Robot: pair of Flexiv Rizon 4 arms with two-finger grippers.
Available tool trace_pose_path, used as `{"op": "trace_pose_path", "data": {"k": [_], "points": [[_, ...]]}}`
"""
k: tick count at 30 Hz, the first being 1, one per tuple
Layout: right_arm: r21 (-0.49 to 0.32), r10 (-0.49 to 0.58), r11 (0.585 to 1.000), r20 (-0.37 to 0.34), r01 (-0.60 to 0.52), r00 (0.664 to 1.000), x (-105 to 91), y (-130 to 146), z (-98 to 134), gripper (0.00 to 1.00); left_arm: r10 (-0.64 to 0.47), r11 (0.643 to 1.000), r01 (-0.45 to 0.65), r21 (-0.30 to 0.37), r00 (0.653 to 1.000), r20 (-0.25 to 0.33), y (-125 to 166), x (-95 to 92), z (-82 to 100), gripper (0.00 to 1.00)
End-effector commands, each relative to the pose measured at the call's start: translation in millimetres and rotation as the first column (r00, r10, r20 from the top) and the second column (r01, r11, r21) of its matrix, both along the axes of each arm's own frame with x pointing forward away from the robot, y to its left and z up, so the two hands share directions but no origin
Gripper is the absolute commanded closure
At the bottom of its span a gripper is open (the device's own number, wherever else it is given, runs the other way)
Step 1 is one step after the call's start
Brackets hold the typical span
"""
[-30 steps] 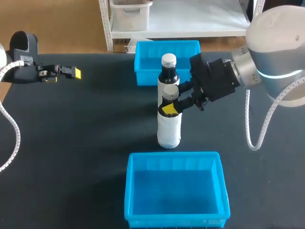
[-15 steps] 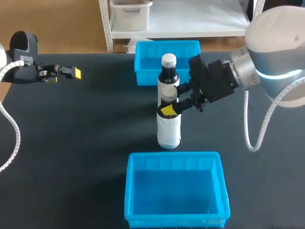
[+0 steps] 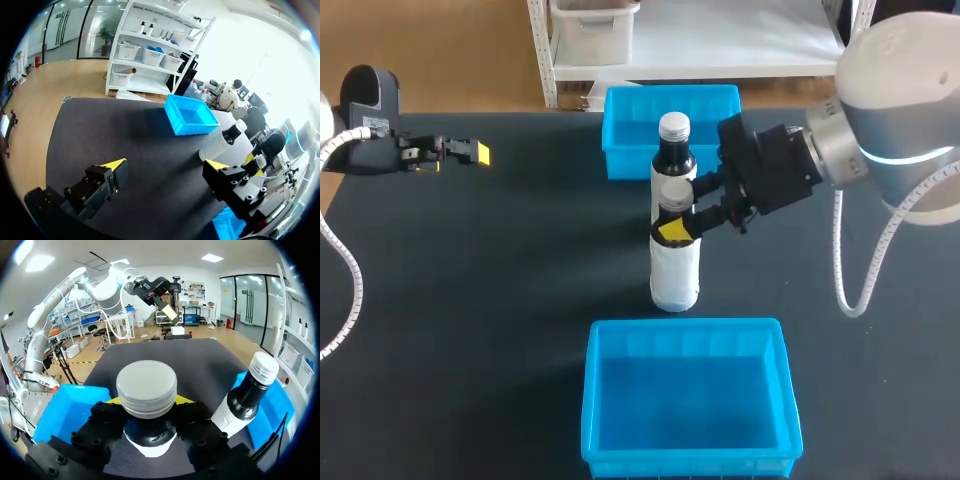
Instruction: Pick up the bottle, and place it in the far bin if it is heavy, or in the near bin if it is light.
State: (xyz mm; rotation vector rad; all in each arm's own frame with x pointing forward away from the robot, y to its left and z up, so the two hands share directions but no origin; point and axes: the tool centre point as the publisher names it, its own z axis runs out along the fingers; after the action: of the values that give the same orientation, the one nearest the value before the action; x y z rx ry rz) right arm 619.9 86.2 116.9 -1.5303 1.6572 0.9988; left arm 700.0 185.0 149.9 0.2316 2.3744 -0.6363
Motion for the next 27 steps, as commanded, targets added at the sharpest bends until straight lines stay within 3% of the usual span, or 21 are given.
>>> {"op": "trace_pose_path", "data": {"k": [1, 14, 27], "points": [[0.002, -0.004, 1.0, 0.007, 0.004, 1.0, -2.8, -1.0, 2.1, 1.0, 0.0, 1.0, 0.0, 0.0, 1.0, 0.0, 0.0, 0.0, 0.0, 0.0], [-0.014, -0.026, 1.0, 0.048, 0.027, 0.999, 5.3, -9.3, 23.2, 1.0, 0.0, 1.0, 0.0, 0.0, 1.0, 0.0, 0.0, 0.0, 0.0, 0.0], [-0.028, -0.075, 0.997, 0.067, 0.077, 0.995, 18.2, -37.5, 45.2, 1.0, 0.0, 1.0, 0.0, 0.0, 1.0, 0.0, 0.0, 0.0, 0.0, 0.0]]}}
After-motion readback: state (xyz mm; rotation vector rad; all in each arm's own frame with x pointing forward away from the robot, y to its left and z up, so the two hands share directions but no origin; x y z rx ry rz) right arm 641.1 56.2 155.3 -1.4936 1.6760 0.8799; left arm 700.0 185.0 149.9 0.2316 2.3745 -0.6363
